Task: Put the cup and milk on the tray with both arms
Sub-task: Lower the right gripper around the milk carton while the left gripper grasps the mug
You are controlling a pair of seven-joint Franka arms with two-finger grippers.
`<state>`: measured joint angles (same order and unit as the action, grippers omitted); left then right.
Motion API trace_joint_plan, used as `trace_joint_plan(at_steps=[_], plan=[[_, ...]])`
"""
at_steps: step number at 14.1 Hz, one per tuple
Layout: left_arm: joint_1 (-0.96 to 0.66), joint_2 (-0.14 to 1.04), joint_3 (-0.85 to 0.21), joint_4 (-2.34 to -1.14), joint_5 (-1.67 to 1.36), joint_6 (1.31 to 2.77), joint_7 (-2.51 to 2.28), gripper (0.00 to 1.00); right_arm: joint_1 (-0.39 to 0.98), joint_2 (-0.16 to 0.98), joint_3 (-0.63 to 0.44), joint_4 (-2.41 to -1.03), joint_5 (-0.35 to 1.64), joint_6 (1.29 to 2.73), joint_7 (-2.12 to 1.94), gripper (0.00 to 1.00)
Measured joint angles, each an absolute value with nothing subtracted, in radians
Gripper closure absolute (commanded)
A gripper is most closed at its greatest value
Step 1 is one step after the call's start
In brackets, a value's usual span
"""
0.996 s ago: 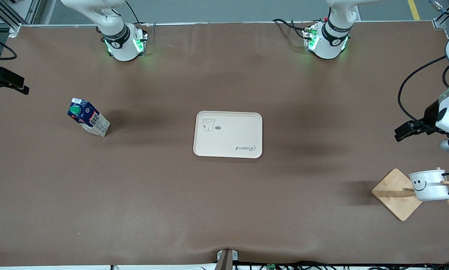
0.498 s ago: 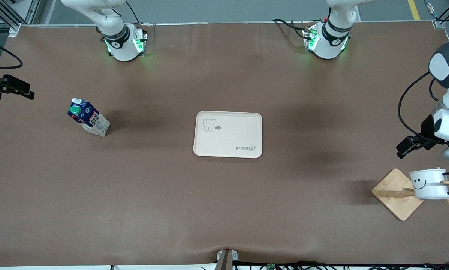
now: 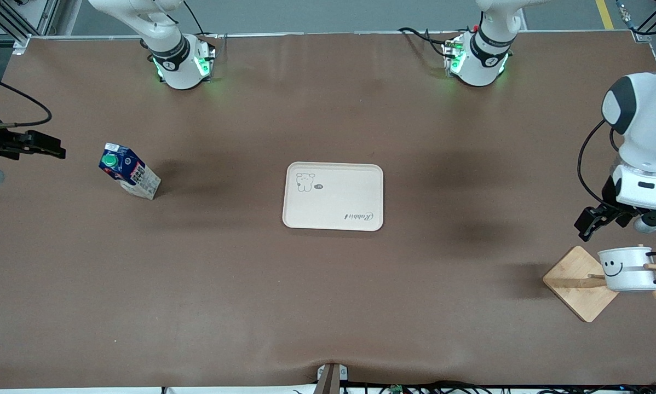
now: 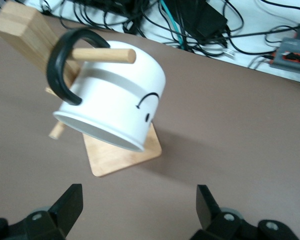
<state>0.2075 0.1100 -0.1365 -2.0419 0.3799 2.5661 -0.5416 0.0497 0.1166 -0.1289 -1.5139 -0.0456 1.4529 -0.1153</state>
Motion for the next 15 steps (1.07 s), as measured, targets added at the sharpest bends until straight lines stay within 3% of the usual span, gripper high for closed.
trace_joint_plan(at_steps=[3,7,15], plan=[[0.207,0.118,-0.138,-2.051,0.506,2.597,-0.656,0.02,0.041,0.128,-0.132,-1.501,-0.051,1.443,-0.115,0.0],[0.213,0.144,-0.137,-2.052,0.524,2.647,-0.68,0.06,0.04,0.159,-0.131,-1.504,-0.047,1.311,-0.094,0.0],[0.263,0.223,-0.136,-2.039,0.589,2.807,-0.683,0.17,0.042,0.206,-0.13,-1.482,-0.043,1.357,-0.087,0.0]])
